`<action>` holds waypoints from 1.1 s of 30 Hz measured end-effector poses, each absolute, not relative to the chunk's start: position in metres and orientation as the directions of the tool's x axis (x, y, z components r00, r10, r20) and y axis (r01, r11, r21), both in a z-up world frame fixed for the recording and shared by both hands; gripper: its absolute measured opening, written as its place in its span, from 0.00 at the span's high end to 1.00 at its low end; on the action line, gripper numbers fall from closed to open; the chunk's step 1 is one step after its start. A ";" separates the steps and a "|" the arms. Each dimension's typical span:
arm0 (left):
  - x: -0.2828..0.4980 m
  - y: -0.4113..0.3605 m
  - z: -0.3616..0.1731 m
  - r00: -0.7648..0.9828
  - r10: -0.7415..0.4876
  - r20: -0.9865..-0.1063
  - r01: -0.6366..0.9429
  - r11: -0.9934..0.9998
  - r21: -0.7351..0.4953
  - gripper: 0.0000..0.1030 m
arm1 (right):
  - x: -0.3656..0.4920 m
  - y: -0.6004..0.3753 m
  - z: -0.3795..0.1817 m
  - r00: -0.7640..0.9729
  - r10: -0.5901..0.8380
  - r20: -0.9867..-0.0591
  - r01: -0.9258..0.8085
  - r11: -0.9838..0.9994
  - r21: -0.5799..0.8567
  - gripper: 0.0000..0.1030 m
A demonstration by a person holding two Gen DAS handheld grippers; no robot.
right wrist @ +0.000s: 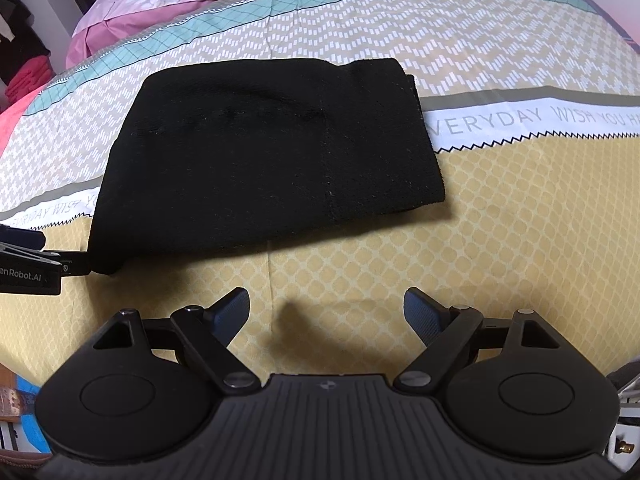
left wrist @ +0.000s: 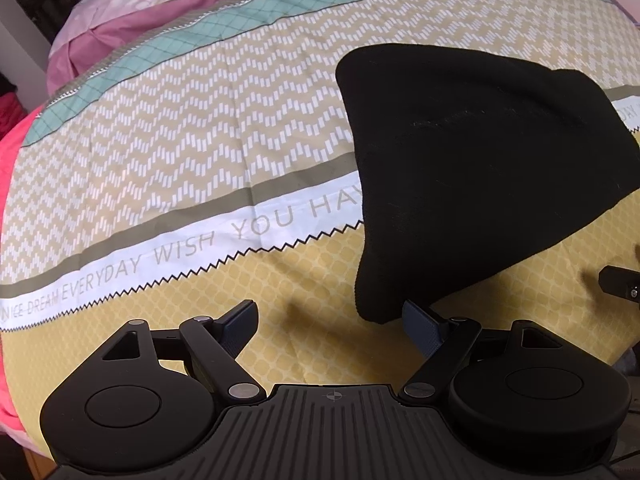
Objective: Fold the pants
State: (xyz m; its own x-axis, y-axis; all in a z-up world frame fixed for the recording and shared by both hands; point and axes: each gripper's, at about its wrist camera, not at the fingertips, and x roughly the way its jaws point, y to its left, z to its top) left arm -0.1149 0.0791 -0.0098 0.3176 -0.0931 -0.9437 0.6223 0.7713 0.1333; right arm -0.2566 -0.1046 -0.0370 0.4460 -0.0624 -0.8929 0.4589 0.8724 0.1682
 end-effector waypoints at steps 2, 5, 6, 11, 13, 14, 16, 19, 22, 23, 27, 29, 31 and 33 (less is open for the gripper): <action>-0.115 0.078 -0.009 0.318 -0.093 -0.943 0.624 0.770 0.134 0.00 | -0.257 -0.106 -0.037 0.447 -0.059 -0.892 0.460 0.871 0.174 0.16; -0.116 0.077 -0.009 0.322 -0.092 -0.942 0.624 0.769 0.138 0.00 | -0.256 -0.108 -0.038 0.448 -0.057 -0.892 0.458 0.872 0.174 0.16; -0.116 0.077 -0.009 0.322 -0.092 -0.942 0.623 0.770 0.138 0.00 | -0.256 -0.108 -0.038 0.448 -0.057 -0.892 0.457 0.873 0.174 0.16; -0.117 0.076 -0.010 0.322 -0.089 -0.943 0.624 0.769 0.140 0.00 | -0.257 -0.108 -0.038 0.448 -0.052 -0.893 0.454 0.873 0.177 0.16; -0.117 0.075 -0.010 0.322 -0.087 -0.943 0.623 0.769 0.142 0.00 | -0.257 -0.109 -0.038 0.447 -0.050 -0.893 0.453 0.874 0.177 0.16; -0.118 0.075 -0.010 0.322 -0.086 -0.943 0.623 0.769 0.142 0.00 | -0.257 -0.109 -0.038 0.447 -0.049 -0.893 0.453 0.874 0.178 0.16; -0.118 0.075 -0.011 0.322 -0.084 -0.943 0.622 0.770 0.143 0.00 | -0.258 -0.109 -0.039 0.447 -0.048 -0.893 0.452 0.874 0.179 0.16; -0.118 0.075 -0.011 0.321 -0.083 -0.943 0.620 0.772 0.143 0.00 | -0.258 -0.108 -0.039 0.447 -0.047 -0.893 0.452 0.874 0.180 0.16; -0.119 0.075 -0.011 0.327 -0.082 -0.941 0.619 0.772 0.147 0.00 | -0.258 -0.108 -0.038 0.449 -0.046 -0.892 0.453 0.873 0.182 0.16; -0.119 0.074 -0.011 0.330 -0.081 -0.940 0.618 0.772 0.151 0.00 | -0.258 -0.109 -0.039 0.449 -0.047 -0.892 0.453 0.872 0.182 0.16; -0.119 0.075 -0.010 0.331 -0.086 -0.940 0.621 0.770 0.149 0.00 | -0.259 -0.108 -0.038 0.451 -0.046 -0.891 0.454 0.871 0.185 0.16; -0.119 0.075 -0.010 0.331 -0.089 -0.939 0.621 0.770 0.146 0.00 | -0.259 -0.108 -0.038 0.450 -0.046 -0.892 0.452 0.873 0.184 0.16; -0.120 0.075 -0.009 0.329 -0.091 -0.940 0.622 0.769 0.143 0.00 | -0.259 -0.108 -0.038 0.451 -0.044 -0.892 0.450 0.874 0.184 0.16; -0.120 0.075 -0.010 0.322 -0.096 -0.942 0.626 0.768 0.136 0.00 | -0.259 -0.107 -0.039 0.450 -0.041 -0.892 0.448 0.875 0.186 0.16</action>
State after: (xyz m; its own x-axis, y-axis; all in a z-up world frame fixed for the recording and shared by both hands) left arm -0.1198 0.0751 -0.0096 0.3216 -0.0959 -0.9420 0.6263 0.7677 0.1356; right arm -0.2589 -0.1070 -0.0386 0.4504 -0.0410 -0.8919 0.4478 0.8746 0.1859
